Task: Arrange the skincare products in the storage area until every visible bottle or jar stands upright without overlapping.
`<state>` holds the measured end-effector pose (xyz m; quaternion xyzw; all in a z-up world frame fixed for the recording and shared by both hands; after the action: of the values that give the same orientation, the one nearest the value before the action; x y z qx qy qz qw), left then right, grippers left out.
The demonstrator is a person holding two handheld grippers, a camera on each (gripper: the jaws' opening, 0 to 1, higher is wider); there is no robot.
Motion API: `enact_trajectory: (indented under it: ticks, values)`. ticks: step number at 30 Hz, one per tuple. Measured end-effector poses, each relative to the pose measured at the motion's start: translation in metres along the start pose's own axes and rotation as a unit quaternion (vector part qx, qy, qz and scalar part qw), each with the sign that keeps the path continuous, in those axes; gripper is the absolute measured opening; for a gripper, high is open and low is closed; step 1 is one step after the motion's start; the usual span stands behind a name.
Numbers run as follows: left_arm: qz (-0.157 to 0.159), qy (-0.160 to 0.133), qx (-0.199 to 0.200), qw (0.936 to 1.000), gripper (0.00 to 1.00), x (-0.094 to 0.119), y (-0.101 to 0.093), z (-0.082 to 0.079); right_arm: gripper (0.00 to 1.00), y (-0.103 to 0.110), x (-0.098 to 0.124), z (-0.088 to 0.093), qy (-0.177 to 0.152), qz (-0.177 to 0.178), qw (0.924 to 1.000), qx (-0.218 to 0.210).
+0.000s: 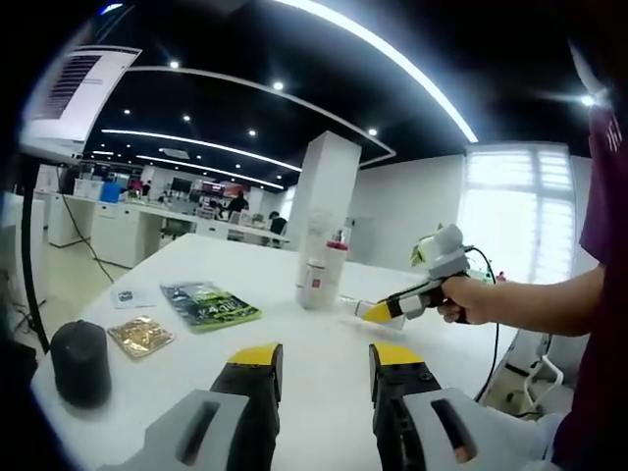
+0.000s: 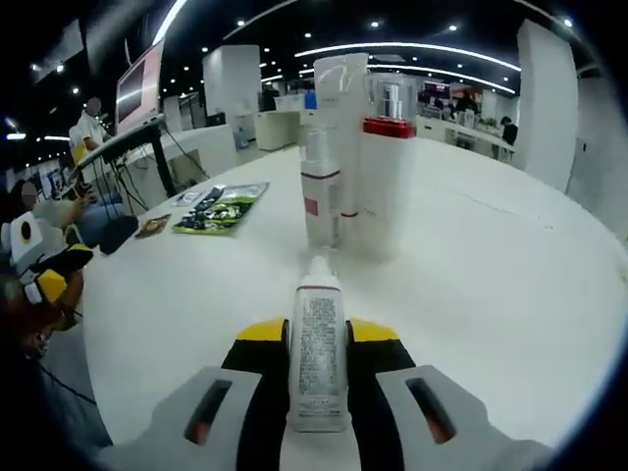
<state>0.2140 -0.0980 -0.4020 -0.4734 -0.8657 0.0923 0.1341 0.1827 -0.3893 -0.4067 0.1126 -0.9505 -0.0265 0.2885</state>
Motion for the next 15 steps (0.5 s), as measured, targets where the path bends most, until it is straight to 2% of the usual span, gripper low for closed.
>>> enact_trajectory:
  ticks: [2,5,9,14,15]
  values:
    - [-0.008,-0.005,0.003,0.9999,0.36,0.003,0.003,-0.002,0.2,0.014,-0.006,-0.005,-0.021,-0.036,0.9988,-0.026]
    - [-0.015,-0.006,0.002,0.9999,0.36,0.004,0.004,-0.003,0.2,0.022,-0.011,-0.009,-0.019,-0.047,0.9987,-0.012]
    - [-0.024,-0.006,-0.004,0.9997,0.36,0.008,0.005,-0.006,0.2,0.043,-0.019,-0.017,-0.036,-0.095,0.9947,-0.018]
    - [-0.05,-0.013,0.004,0.9986,0.37,0.017,0.012,-0.013,0.2,0.062,-0.031,-0.023,-0.037,-0.137,0.9899,-0.004]
    - [-0.057,-0.017,0.006,0.9982,0.37,0.02,0.013,-0.014,0.2,0.066,-0.034,-0.026,-0.033,-0.151,0.9879,0.01]
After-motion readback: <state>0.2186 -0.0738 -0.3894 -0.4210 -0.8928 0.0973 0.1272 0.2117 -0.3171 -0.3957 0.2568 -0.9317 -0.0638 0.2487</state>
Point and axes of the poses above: the point that each gripper's makers call its tool centre point, and the gripper's own axes: x roughly backward along the fingers, y roughly to its left, z roughly out of its underside, the point moved 7 cm from there along x, roughly backward along the fingers, and after that the axes turned 11 degrees about -z, right-handed, at the moved point
